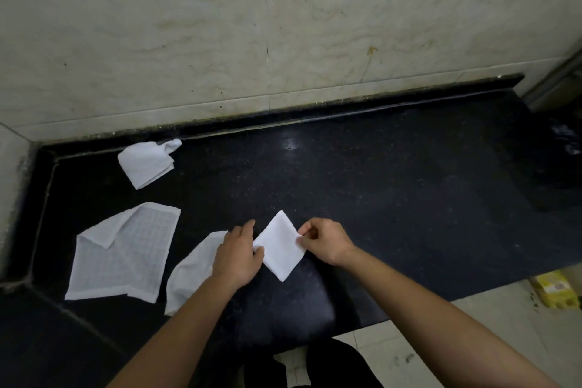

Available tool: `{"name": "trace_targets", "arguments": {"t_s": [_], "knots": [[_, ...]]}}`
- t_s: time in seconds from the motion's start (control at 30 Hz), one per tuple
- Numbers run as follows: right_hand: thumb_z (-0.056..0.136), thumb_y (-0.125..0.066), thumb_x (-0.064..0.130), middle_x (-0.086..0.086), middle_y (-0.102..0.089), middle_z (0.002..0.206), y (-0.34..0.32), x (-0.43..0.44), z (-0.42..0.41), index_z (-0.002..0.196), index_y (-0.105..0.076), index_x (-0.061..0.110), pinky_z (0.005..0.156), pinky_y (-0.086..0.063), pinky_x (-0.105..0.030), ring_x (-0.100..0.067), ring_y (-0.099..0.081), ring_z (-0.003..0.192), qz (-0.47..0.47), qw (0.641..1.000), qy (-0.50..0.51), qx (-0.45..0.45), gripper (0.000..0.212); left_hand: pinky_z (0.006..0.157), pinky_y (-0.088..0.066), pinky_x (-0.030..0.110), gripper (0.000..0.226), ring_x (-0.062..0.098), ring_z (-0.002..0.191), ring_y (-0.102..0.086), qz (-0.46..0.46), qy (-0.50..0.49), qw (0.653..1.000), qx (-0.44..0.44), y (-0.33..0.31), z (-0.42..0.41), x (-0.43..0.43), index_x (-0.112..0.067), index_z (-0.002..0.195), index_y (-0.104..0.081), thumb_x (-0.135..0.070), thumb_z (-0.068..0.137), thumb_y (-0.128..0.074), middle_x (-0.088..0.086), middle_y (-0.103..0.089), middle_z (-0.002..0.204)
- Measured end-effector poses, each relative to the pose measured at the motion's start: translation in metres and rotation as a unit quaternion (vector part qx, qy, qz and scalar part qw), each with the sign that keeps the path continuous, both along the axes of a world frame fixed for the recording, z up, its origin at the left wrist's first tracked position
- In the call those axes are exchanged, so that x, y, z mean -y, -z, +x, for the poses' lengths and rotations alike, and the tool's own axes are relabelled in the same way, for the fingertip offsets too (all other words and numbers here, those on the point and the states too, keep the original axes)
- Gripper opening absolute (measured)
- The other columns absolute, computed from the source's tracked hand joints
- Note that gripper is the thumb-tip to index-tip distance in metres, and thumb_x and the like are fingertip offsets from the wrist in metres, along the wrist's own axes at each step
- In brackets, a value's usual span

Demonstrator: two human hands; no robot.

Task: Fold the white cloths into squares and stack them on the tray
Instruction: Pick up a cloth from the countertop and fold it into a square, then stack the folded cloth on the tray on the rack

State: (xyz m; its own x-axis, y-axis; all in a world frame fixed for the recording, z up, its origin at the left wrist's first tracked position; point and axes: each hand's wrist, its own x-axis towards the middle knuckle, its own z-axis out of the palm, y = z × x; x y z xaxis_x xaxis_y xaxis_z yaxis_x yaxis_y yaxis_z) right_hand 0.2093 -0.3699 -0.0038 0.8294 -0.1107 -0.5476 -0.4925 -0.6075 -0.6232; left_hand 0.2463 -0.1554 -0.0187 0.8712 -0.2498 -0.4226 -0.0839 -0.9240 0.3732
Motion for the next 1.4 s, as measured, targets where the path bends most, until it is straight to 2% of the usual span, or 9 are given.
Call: {"name": "trace_targets", "arguments": {"t_s": [0.17, 0.3, 0.47, 0.6, 0.8, 0.97, 1.1, 1.23, 1.4], "knots": [[0.089, -0.066, 0.034, 0.013, -0.066, 0.094, -0.024, 0.01, 0.002, 0.095, -0.065, 0.033, 0.08, -0.053, -0.028, -0.005, -0.061, 0.087, -0.044, 0.986, -0.144, 0.067, 0.007, 0.116, -0.028, 0.044, 0.077, 0.027, 0.149, -0.011, -0.03, 0.163, 0.984, 0.065, -0.023, 0.023, 0.021, -0.033, 0.155, -0.019, -0.028, 0.093, -0.064, 0.007, -0.01, 0.162], [0.089, -0.064, 0.036, 0.01, -0.062, 0.098, -0.029, 0.022, -0.005, 0.099, -0.063, 0.034, 0.081, -0.049, -0.028, -0.01, -0.058, 0.09, -0.09, 0.97, -0.202, 0.102, 0.01, 0.107, -0.034, 0.042, 0.028, 0.023, 0.141, -0.031, -0.023, 0.255, 0.964, 0.074, -0.036, 0.041, 0.03, -0.029, 0.122, -0.063, -0.029, 0.094, -0.06, 0.0, -0.046, 0.145], [0.086, -0.067, 0.032, 0.012, -0.065, 0.091, -0.031, 0.026, -0.017, 0.104, -0.061, 0.032, 0.079, -0.051, -0.03, -0.01, -0.062, 0.085, -0.064, 0.982, -0.144, 0.101, 0.019, 0.08, -0.051, 0.032, 0.012, 0.009, 0.086, -0.059, -0.056, 0.199, 0.978, 0.004, -0.06, 0.036, 0.023, -0.032, 0.103, -0.068, -0.032, 0.091, -0.065, -0.01, -0.064, 0.093], [0.085, -0.068, 0.051, 0.009, -0.056, 0.098, -0.045, 0.01, -0.009, 0.125, -0.057, 0.039, 0.085, -0.049, -0.029, -0.008, -0.055, 0.091, -0.043, 0.977, -0.171, 0.12, 0.044, 0.07, -0.05, 0.026, 0.008, 0.004, 0.077, -0.059, -0.08, 0.178, 0.981, 0.015, -0.086, 0.037, 0.013, -0.036, 0.095, -0.069, -0.032, 0.088, -0.068, -0.013, -0.064, 0.081], [0.096, -0.061, 0.042, 0.001, -0.068, 0.099, -0.085, 0.001, 0.018, 0.106, -0.076, 0.025, 0.092, -0.047, -0.035, -0.013, -0.057, 0.103, -0.02, 0.959, -0.218, 0.181, 0.025, 0.067, -0.048, 0.028, 0.005, 0.005, 0.07, -0.062, -0.142, 0.134, 0.981, -0.001, -0.135, 0.05, -0.014, -0.03, 0.082, -0.07, -0.028, 0.084, -0.073, -0.008, -0.068, 0.075], [0.092, -0.068, 0.041, 0.009, -0.07, 0.088, -0.115, 0.004, 0.02, 0.086, -0.073, 0.022, 0.083, -0.046, -0.025, -0.004, -0.06, 0.082, 0.165, 0.977, -0.066, 0.114, 0.021, 0.083, -0.057, 0.038, 0.01, 0.018, 0.079, -0.07, -0.364, -0.035, 0.917, -0.159, -0.156, 0.041, -0.034, -0.006, 0.092, -0.071, -0.016, 0.09, -0.071, 0.006, -0.075, 0.083], [0.095, -0.063, 0.041, -0.001, -0.071, 0.099, -0.125, -0.004, -0.001, 0.09, -0.066, 0.017, 0.103, -0.05, -0.04, -0.017, -0.066, 0.098, 0.346, 0.934, 0.069, 0.058, 0.025, 0.097, -0.052, 0.051, 0.026, 0.033, 0.104, -0.07, -0.456, -0.097, 0.852, -0.237, -0.153, 0.029, -0.027, -0.004, 0.115, -0.067, -0.019, 0.095, -0.064, 0.017, -0.073, 0.109], [0.089, -0.074, 0.026, -0.008, -0.069, 0.125, -0.112, -0.006, -0.031, 0.129, -0.056, 0.014, 0.098, -0.054, -0.043, -0.024, -0.066, 0.116, 0.357, 0.927, 0.107, 0.045, 0.045, 0.097, -0.052, 0.051, 0.026, 0.029, 0.105, -0.07, -0.493, -0.148, 0.807, -0.291, -0.136, 0.015, -0.006, -0.008, 0.12, -0.063, -0.021, 0.098, -0.059, 0.013, -0.073, 0.112], [0.089, -0.072, 0.009, -0.015, -0.071, 0.106, -0.08, 0.018, -0.08, 0.125, -0.059, 0.01, 0.082, -0.059, -0.035, -0.022, -0.071, 0.098, 0.307, 0.933, 0.187, 0.027, 0.038, 0.091, -0.055, 0.049, 0.025, 0.027, 0.102, -0.072, -0.456, -0.133, 0.815, -0.331, -0.099, -0.008, 0.023, -0.012, 0.119, -0.062, -0.027, 0.102, -0.053, 0.007, -0.074, 0.113]]}}
